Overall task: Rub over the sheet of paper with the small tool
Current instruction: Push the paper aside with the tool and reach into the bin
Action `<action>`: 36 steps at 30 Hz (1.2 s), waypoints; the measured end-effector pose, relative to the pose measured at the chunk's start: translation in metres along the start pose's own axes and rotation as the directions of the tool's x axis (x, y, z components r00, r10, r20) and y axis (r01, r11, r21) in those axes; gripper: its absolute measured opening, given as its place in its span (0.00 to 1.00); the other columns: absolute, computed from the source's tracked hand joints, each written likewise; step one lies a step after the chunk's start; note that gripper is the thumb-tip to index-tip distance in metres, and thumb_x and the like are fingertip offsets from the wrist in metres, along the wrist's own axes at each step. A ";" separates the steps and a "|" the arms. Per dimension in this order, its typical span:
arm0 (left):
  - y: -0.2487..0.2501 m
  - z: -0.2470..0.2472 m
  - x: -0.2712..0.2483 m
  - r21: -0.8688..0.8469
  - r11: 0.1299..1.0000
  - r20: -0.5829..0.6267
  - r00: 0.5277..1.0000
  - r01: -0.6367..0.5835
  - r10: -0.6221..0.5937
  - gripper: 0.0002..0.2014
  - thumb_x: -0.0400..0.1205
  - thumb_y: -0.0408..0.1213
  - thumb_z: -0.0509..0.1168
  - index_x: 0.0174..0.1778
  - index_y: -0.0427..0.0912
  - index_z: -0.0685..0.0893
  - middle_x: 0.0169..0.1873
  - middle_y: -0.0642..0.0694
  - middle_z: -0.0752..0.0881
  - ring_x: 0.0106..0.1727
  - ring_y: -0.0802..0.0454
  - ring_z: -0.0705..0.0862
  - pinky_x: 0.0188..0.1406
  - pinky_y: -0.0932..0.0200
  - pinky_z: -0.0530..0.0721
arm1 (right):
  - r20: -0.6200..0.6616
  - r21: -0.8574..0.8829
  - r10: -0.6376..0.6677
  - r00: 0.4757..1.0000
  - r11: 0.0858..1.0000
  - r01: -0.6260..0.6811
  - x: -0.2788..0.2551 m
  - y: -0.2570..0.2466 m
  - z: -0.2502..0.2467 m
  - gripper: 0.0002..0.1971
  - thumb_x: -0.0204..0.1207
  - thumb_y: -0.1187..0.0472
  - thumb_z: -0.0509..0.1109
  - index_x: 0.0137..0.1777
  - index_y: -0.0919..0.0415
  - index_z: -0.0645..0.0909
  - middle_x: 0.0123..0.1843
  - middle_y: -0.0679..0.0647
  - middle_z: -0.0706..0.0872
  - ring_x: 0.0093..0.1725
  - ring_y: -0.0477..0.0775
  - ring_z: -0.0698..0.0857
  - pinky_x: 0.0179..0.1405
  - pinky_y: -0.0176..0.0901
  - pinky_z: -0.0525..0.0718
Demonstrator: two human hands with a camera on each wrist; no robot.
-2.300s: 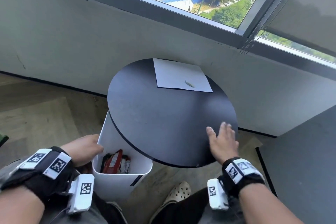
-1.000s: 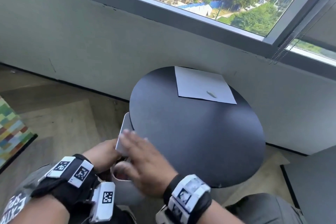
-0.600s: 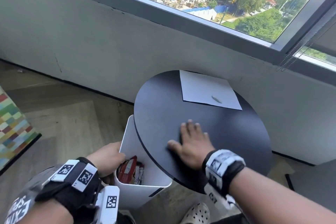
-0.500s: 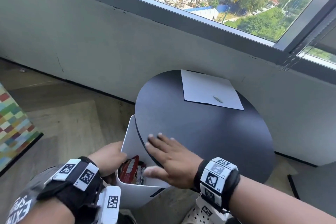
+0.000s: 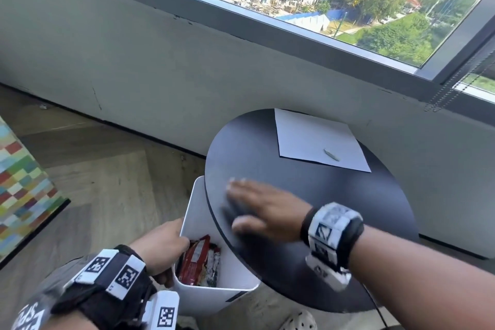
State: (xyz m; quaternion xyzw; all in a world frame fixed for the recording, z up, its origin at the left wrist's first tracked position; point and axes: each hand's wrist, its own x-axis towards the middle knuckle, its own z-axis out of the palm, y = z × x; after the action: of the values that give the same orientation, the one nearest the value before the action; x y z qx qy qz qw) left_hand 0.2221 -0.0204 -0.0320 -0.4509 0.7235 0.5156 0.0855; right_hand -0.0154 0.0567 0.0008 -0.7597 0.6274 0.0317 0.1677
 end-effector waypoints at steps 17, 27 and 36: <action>0.002 0.002 0.006 0.080 0.997 -0.035 0.999 -0.015 0.018 0.09 0.86 0.40 0.57 0.41 0.55 0.76 0.37 0.56 0.83 0.28 0.65 0.81 0.21 0.72 0.73 | 0.117 -0.117 0.345 0.931 0.936 -0.332 0.021 0.010 0.010 0.45 0.76 0.24 0.46 0.86 0.48 0.40 0.88 0.51 0.37 0.86 0.62 0.39 0.82 0.66 0.47; -0.001 0.005 0.008 0.178 0.984 -0.027 0.999 -0.013 0.018 0.12 0.84 0.31 0.54 0.57 0.46 0.80 0.37 0.57 0.81 0.28 0.65 0.79 0.20 0.74 0.72 | -0.014 0.052 0.612 0.791 0.790 -0.611 -0.004 0.082 -0.003 0.43 0.79 0.31 0.56 0.85 0.58 0.51 0.87 0.57 0.51 0.86 0.56 0.51 0.83 0.54 0.54; -0.004 0.006 0.015 0.237 0.971 -0.042 0.998 -0.036 0.047 0.10 0.84 0.31 0.57 0.51 0.52 0.76 0.44 0.54 0.82 0.40 0.64 0.79 0.29 0.75 0.73 | 0.142 0.029 -0.065 0.988 0.998 0.062 -0.016 -0.042 0.017 0.39 0.81 0.31 0.53 0.85 0.52 0.50 0.88 0.54 0.46 0.86 0.56 0.42 0.82 0.57 0.43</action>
State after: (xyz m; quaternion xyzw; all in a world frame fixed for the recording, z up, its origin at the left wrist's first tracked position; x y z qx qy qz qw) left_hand 0.2148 -0.0240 -0.0459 -0.4346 0.7909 0.4165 0.1105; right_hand 0.0240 0.0838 -0.0021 -0.7730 0.5896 0.0731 0.2225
